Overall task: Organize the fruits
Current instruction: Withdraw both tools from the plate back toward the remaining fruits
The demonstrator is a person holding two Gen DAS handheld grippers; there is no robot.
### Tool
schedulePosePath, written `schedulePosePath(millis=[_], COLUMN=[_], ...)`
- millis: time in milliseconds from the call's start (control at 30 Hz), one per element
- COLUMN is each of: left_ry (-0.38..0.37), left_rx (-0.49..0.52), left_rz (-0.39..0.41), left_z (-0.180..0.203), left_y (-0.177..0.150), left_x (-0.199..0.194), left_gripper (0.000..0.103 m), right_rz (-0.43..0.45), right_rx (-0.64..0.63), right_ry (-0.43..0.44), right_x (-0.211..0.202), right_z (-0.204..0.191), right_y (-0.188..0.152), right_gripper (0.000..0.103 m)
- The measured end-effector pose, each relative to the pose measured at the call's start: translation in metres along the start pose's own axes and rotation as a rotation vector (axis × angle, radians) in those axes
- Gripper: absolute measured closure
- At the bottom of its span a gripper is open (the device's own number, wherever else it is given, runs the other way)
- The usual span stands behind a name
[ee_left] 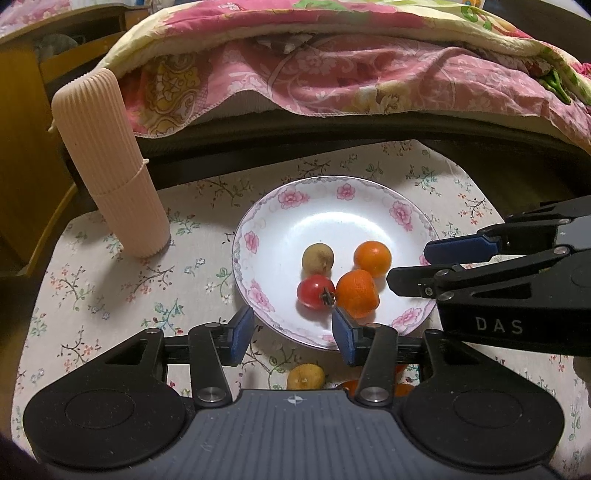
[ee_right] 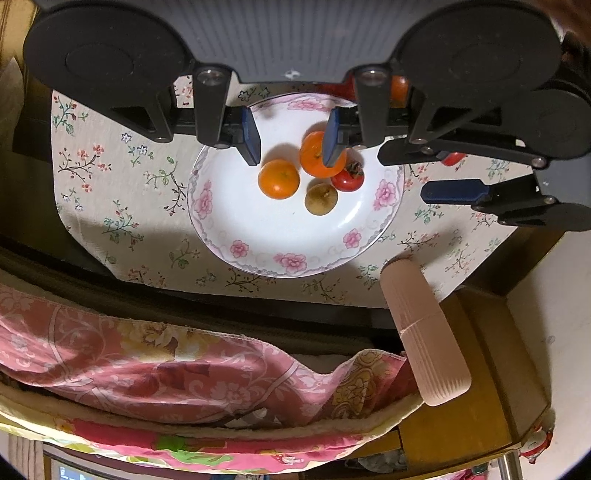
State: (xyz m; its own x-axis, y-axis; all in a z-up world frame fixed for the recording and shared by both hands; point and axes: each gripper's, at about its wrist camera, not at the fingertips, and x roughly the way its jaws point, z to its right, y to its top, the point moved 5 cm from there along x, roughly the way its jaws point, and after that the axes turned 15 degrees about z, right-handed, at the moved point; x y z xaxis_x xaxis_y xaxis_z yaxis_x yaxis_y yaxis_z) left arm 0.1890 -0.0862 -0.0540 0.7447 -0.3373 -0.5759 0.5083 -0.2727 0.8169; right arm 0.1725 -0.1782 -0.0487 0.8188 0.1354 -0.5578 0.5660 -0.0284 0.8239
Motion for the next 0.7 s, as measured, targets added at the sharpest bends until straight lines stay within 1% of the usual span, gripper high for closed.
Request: schedulePosePath(millis=[333,700], left_ry=[-0.003,-0.044], left_rx=[0.018,0.058], left_rz=[-0.012,-0.045], left_z=[-0.002,-0.002], left_y=[-0.007,-0.026], left_x=[-0.009,-0.026], left_gripper=[0.048,0.047], right_rz=[-0.011,-0.063], right_rx=[-0.009,-0.027], right_ry=[0.026,0.088], right_x=[-0.004,-0.011], right_z=[-0.009,-0.025], right_y=[-0.005,-0.022], right_gripper=[0.066,0.066])
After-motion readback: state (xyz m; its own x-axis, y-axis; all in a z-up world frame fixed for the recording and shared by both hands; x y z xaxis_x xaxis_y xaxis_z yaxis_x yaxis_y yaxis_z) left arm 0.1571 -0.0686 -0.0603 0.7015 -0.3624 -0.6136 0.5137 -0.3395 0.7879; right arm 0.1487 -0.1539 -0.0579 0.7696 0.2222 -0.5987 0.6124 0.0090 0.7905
